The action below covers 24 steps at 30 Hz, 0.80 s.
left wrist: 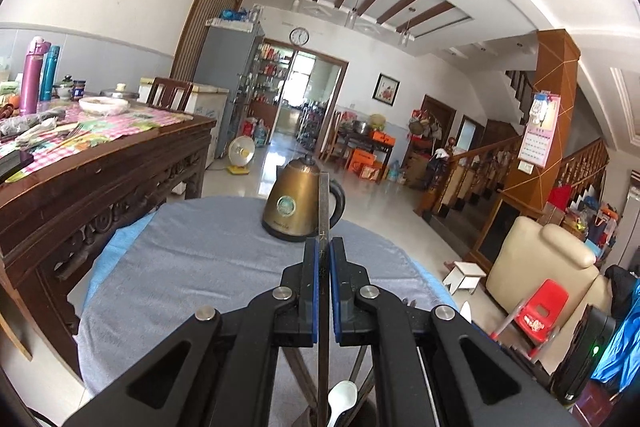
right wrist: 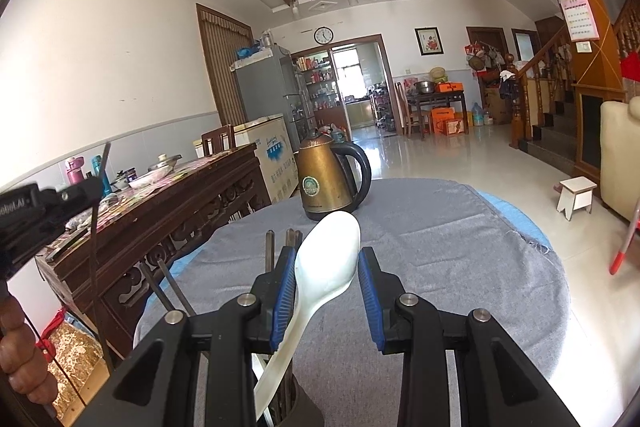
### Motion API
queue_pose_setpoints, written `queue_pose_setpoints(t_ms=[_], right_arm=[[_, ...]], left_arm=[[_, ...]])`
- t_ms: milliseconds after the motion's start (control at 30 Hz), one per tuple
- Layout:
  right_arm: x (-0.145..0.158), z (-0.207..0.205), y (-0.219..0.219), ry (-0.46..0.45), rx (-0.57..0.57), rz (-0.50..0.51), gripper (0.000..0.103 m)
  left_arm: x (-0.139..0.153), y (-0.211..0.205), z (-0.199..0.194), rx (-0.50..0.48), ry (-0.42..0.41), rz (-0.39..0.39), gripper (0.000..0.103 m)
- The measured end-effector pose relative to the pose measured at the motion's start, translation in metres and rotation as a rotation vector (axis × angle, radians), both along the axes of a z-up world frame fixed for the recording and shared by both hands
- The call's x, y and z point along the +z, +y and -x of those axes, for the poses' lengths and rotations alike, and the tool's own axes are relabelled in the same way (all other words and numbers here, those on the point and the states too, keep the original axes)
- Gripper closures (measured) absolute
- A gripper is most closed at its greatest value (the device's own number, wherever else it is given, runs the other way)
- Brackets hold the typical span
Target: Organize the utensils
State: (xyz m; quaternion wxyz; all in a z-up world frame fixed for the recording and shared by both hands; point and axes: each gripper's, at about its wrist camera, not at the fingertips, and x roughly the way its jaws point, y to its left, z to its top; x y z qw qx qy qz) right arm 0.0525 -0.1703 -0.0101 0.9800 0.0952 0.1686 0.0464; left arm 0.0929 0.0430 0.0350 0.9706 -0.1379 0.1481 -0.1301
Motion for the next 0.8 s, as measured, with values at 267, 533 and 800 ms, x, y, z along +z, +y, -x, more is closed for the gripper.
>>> queue_pose_setpoints(t_ms=[267,533,800], right_arm=[[-0.018,0.01,0.02,-0.131,-0.08,0.096,0.069],[-0.046,0.008,0.042,-0.184,-0.086,0.179,0.069],[-0.054,0.007,0.046,-0.206,-0.093,0.206,0.069]], left_arm=[[-0.012,-0.007,-0.005,-0.008,-0.097,0.042,0.098],[-0.02,-0.019,-0.016,0.021,-0.17,0.011,0.098],[-0.03,-0.022,-0.022,0.047,-0.165,0.023,0.098]])
